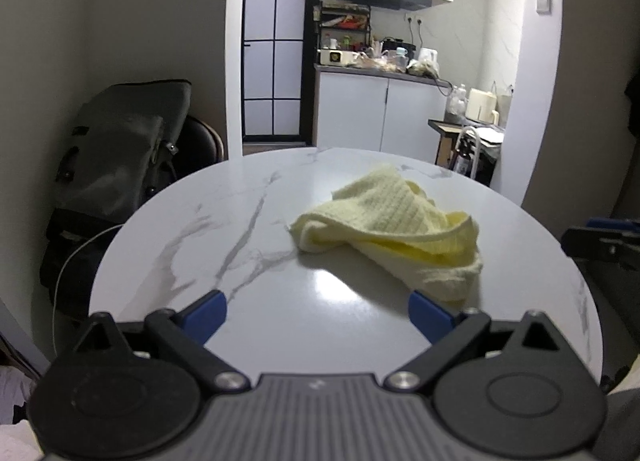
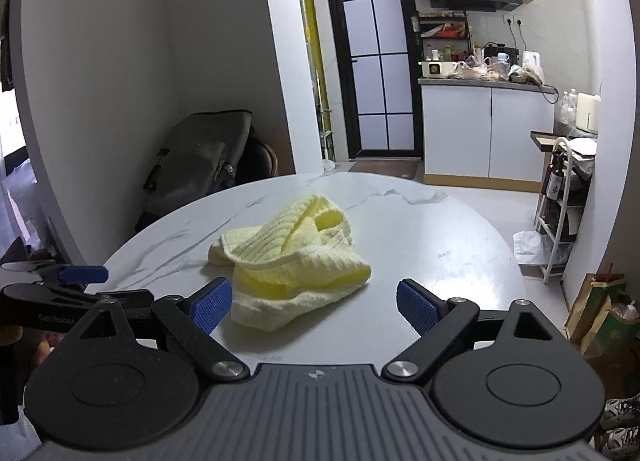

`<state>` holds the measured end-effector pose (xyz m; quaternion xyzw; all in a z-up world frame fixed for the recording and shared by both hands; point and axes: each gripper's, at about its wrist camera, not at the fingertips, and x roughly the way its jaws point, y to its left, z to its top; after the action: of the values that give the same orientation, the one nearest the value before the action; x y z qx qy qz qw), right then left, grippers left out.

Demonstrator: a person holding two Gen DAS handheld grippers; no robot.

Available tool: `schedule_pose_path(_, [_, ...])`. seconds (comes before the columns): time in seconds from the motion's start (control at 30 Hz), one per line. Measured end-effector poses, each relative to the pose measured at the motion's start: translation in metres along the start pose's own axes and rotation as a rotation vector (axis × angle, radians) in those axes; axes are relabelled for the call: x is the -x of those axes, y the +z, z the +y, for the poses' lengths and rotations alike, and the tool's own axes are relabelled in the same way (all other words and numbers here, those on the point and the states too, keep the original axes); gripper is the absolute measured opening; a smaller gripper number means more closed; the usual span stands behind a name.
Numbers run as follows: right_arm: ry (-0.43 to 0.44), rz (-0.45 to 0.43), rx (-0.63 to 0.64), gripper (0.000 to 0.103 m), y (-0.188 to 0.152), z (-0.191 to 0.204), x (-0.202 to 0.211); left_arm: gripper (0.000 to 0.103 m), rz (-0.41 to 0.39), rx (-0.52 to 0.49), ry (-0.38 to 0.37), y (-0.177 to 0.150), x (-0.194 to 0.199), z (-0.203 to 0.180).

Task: Fold towel
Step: 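Move the right gripper down to the towel edge while the left gripper approaches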

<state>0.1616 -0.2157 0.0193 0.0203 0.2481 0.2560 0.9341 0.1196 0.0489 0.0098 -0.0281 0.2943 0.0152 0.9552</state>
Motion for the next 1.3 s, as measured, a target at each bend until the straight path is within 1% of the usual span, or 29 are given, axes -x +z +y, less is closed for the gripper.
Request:
schedule_pose_path(0.17, [0.015, -0.023, 0.000, 0.093, 0.012, 0.001, 0.000, 0.094, -0.003, -0.010, -0.011, 0.003, 0.003, -0.001])
schedule_pose_path(0.3, [0.011, -0.051, 0.027, 0.093, 0.030, 0.007, 0.000, 0.090, -0.001, -0.009, -0.026, 0.004, 0.004, 0.000])
schedule_pose_path(0.4, [0.025, -0.059, 0.018, 0.093, 0.042, 0.008, 0.002, 0.089, -0.006, -0.008, -0.028, 0.006, 0.007, 0.003])
schedule_pose_path(0.47, [0.043, -0.060, 0.017, 0.093, 0.051, 0.012, 0.004, 0.089, -0.018, -0.002, -0.034, 0.010, 0.015, 0.006])
schedule_pose_path(0.7, [0.046, -0.093, 0.060, 0.093, 0.068, 0.033, 0.018, 0.089, -0.072, 0.007, -0.044, 0.023, 0.045, 0.016])
schedule_pose_path(0.83, [0.052, -0.082, 0.104, 0.093, 0.074, 0.042, 0.017, 0.089, -0.089, 0.012, -0.031, 0.029, 0.056, 0.023])
schedule_pose_path(0.93, [0.054, -0.069, 0.103, 0.093, 0.080, 0.042, 0.010, 0.089, -0.093, 0.024, -0.027, 0.033, 0.056, 0.029])
schedule_pose_path(1.13, [0.056, -0.022, 0.156, 0.093, 0.099, 0.038, -0.017, 0.089, -0.071, 0.029, -0.020, 0.038, 0.044, 0.036])
schedule_pose_path(1.23, [0.071, -0.020, 0.129, 0.093, 0.111, 0.026, -0.029, 0.089, -0.060, 0.026, -0.018, 0.038, 0.036, 0.036])
schedule_pose_path(1.3, [0.066, -0.006, 0.129, 0.093, 0.115, 0.019, -0.039, 0.089, -0.047, 0.022, -0.014, 0.038, 0.026, 0.035])
